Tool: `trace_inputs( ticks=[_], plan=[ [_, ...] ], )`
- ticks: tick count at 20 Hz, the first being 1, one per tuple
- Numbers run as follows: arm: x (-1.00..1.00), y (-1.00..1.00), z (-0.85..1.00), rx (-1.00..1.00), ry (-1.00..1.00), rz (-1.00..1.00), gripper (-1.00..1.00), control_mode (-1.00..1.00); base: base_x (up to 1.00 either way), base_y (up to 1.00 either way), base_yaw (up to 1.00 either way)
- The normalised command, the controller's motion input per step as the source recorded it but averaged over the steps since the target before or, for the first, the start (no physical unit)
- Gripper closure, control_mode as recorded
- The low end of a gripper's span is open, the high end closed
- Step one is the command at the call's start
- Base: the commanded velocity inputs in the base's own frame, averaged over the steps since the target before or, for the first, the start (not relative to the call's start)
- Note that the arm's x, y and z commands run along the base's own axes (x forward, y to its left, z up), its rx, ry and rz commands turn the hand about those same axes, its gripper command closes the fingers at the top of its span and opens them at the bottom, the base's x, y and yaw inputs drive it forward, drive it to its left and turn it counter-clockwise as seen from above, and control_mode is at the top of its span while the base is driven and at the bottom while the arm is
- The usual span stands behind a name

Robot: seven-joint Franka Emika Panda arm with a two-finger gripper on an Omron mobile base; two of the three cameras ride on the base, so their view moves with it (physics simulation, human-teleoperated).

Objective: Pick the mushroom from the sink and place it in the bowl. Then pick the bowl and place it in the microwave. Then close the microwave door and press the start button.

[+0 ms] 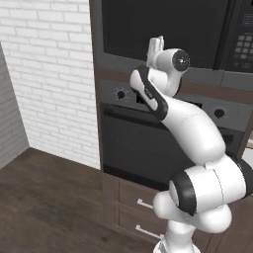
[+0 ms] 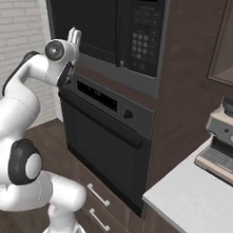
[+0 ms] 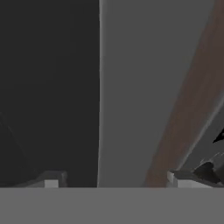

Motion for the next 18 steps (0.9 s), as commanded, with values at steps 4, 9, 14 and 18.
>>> trace_inputs(
  ticks=[4,9,14,18],
  plan=[
    [0.84,-0.15,-0.10,-0.01,-0.06,0.00,-1.00,-1.00,0.00,0.00,0.00],
    [1.00,-0.04,-0.17,-0.06,0.00,0.00,-1.00,-1.00,0.00,0.00,0.00],
    [0.43,0.06,-0.41,-0.27,-0.23,-0.03,-1.00,-1.00,0.00,0.00,0.00],
    [-0.13,0.20,0.14,-0.26,-0.23,-0.11,-1.00,-1.00,0.00,0.00,0.00]
  ],
)
